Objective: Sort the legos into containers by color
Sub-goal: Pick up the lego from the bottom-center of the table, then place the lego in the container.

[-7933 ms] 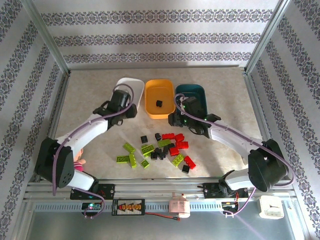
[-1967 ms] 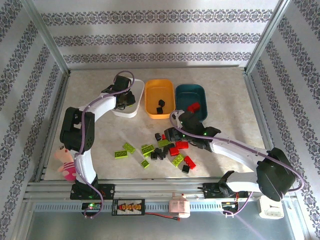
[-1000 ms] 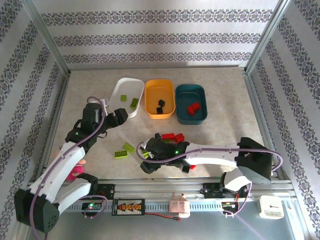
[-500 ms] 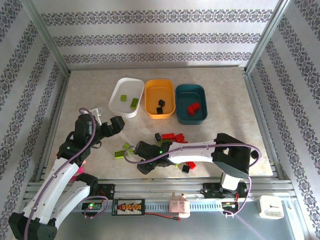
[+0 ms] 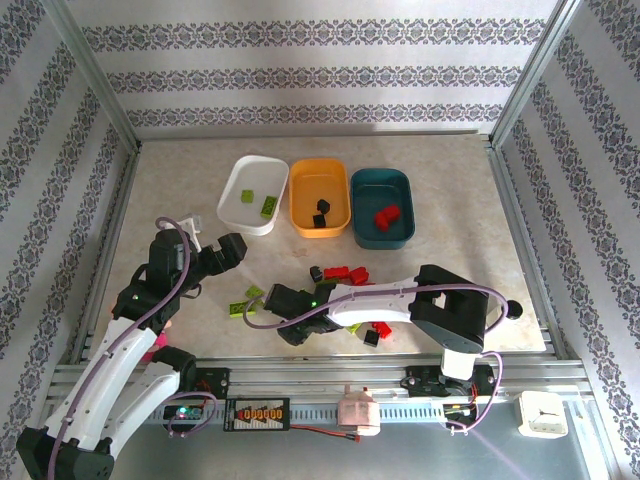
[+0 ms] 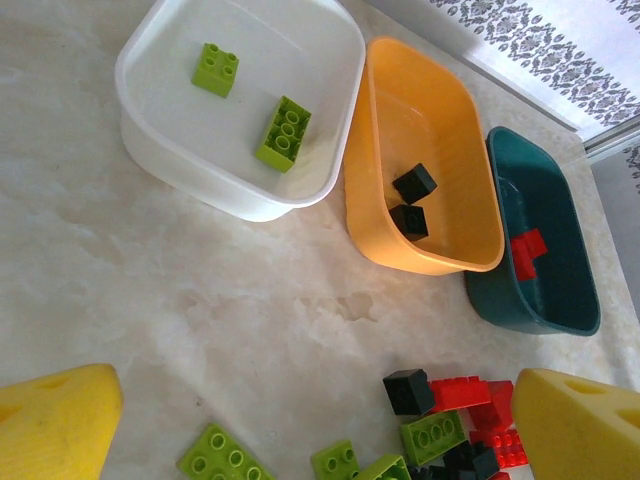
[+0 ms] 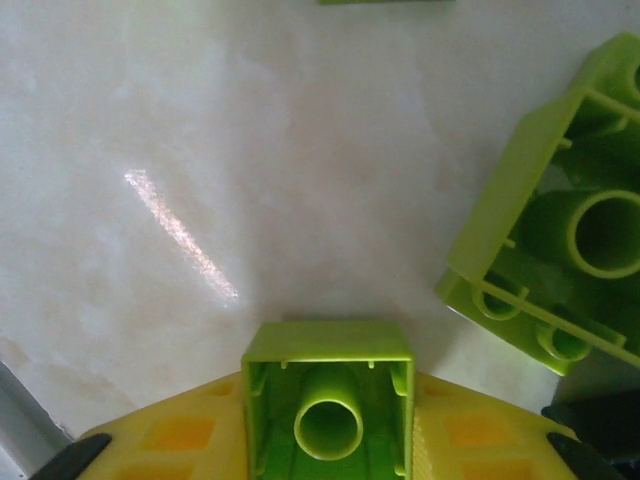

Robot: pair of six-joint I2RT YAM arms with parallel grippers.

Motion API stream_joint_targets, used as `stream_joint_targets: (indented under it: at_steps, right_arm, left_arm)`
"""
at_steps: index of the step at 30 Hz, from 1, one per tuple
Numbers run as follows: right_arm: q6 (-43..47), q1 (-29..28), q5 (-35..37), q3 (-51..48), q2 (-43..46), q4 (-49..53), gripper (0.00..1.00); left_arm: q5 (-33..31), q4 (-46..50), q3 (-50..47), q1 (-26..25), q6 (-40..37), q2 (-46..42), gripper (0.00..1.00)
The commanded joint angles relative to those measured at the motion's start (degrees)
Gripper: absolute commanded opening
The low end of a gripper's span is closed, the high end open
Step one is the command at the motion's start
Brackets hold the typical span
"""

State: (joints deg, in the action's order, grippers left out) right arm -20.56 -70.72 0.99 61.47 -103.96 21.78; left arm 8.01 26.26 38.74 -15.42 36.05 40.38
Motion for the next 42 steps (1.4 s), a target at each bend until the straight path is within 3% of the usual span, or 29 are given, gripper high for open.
stream_joint_targets:
  at_steps: [1, 6, 10, 16, 24, 28, 31, 36, 42]
  right_arm:
    - [1.18, 0.61, -1.70, 0.44, 3.63, -0.55, 0.27]
    - [2.87, 5.10, -6.26, 2.45, 10.86, -1.65, 0.23]
    - [4.87, 11.49, -7.61, 8.93, 10.28, -2.19, 0.23]
    - [6.42, 18.89, -6.88, 27.73, -3.77, -1.12, 0.23]
    - [2.35, 24.40, -7.97, 52.78, -23.92, 3.44, 0.28]
    - [0.82, 25.71, -8.58, 61.10, -29.98, 5.01, 0.37]
    - [0.74, 26.30, -9.34, 65.42, -32.75, 6.38, 0.58]
    - [1.32, 26.53, -9.34, 61.59, -29.49, 4.83, 0.65]
    - [0.64, 26.76, -9.09, 43.30, -19.00, -3.66, 0.66]
  left_arm:
    - [-1.93, 1.51, 0.87, -0.49, -1.60, -0.72, 1.00]
    - [-1.43, 0.84, 0.15, -0.49, -2.12, -1.46, 1.00]
    - [-1.30, 0.62, -0.99, -0.45, -1.55, -2.57, 1.00]
    - [-0.19, 1.37, -3.25, -0.49, -0.29, -3.81, 1.00]
    - [2.01, 1.02, -7.53, -0.46, 1.72, -3.32, 0.94]
    - [3.98, -0.78, -9.43, -0.41, 2.62, -1.40, 0.89]
    - [5.45, -1.43, -10.27, -0.45, 2.62, 1.28, 0.86]
    - [4.22, 0.51, -10.68, -2.85, 3.38, 4.18, 0.82]
    - [-7.64, 3.80, -12.29, -16.33, 7.71, 6.43, 0.83]
